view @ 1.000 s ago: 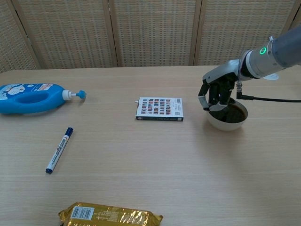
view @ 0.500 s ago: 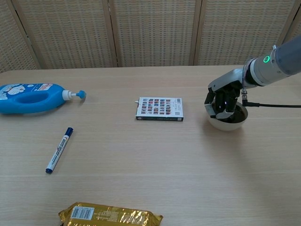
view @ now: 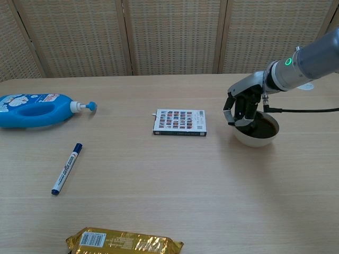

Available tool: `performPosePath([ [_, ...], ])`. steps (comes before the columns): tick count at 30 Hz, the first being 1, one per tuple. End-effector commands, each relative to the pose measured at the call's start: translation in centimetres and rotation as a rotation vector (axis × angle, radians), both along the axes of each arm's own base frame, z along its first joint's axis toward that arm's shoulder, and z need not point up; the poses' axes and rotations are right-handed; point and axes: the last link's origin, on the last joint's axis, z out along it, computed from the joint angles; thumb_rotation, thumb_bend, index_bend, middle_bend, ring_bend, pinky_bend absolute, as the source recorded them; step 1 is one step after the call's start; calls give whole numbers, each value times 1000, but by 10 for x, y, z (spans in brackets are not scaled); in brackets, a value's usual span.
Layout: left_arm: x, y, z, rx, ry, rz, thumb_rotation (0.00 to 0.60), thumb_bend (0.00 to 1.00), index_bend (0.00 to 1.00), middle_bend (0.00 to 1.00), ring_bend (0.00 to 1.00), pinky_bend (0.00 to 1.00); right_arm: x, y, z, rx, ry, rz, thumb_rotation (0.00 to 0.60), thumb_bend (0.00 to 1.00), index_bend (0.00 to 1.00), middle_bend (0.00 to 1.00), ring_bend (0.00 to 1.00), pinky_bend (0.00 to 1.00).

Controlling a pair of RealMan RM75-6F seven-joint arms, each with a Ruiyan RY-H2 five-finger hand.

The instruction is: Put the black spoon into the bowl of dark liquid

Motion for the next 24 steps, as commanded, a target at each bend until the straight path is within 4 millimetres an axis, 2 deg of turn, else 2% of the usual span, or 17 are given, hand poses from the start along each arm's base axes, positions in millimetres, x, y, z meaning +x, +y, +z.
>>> performPosePath([
  [1,0,0,0,1,0,1,600,414,0,0,0,0,0,-3,-1,-4,1,-9,600,670,630,840,740,708],
  [12,2,3,-1,-5,0,-9,600,413,0,0,0,0,-13,0,0,16,28,-31,600,670,634,840,740,708],
  [24,-2,0,0,0,-3,3,600,414,0,0,0,0,1,2,-7,41,16,0,600,670,634,840,740,708],
])
